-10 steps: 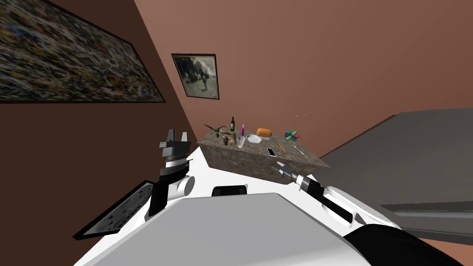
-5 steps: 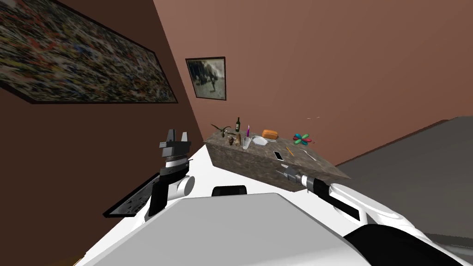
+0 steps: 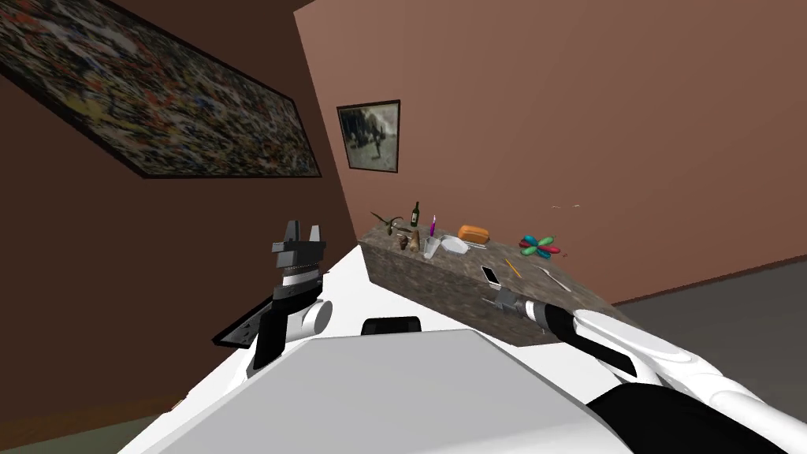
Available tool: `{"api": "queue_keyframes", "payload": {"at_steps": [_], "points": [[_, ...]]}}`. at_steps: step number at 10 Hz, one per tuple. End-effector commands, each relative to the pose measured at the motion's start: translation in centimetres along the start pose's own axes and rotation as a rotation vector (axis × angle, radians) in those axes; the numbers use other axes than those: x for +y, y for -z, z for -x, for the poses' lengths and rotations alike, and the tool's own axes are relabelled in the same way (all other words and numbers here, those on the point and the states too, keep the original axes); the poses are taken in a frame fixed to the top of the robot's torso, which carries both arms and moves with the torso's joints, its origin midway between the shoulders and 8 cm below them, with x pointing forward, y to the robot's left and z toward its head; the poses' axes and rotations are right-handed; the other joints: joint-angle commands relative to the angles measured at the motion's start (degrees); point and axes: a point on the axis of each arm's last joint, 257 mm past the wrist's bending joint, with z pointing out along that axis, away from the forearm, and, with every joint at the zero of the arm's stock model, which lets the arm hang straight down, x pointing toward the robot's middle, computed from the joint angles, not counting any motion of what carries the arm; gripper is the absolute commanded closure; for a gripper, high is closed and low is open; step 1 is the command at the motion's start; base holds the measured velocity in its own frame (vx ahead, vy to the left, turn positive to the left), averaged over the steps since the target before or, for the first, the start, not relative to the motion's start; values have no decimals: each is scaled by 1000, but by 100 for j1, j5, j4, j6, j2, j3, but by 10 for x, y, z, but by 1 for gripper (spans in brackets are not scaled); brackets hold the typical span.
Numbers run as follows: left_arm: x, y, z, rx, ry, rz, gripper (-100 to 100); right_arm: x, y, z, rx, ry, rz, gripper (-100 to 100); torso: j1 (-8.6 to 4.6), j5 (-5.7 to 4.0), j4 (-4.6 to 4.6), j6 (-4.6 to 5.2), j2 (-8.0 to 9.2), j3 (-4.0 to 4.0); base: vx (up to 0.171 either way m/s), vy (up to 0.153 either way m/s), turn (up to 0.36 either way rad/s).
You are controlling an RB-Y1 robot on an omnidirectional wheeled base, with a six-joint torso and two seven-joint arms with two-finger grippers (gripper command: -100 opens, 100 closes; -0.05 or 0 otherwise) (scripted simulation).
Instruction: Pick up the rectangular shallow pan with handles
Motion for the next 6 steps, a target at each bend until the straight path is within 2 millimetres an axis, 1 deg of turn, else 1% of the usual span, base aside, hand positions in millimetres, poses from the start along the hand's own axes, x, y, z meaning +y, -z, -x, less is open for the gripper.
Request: {"api": "queue_keyframes", "payload": {"at_steps": [1,2,3,4,5,6], "points": [[0,0,0,0,0,0,0,-15,9,-27,93,66,-9,-100,0,0,0,0,0,0,74,75,357],[0,0,0,0,0,0,0,-20,11,-27,104,79,-11,-100,5,1,-3,-2,-13,-7,61,55,133],[0,0,0,0,0,0,0,-32,19,-45,166,119,-20,-100,2,1,-2,5,-10,-6,50,62,208],[0,0,0,0,0,0,0,-33,19,-44,168,123,-19,-100,3,1,-2,0,-8,-5,52,38,112],[0,0,0,0,0,0,0,-46,28,-60,228,164,-27,-100,-2,1,-1,7,-5,-3,62,44,188],[0,0,0,0,0,0,0,-55,36,-71,278,202,-31,-100,-1,1,-1,2,-7,-4,98,47,310]]}}
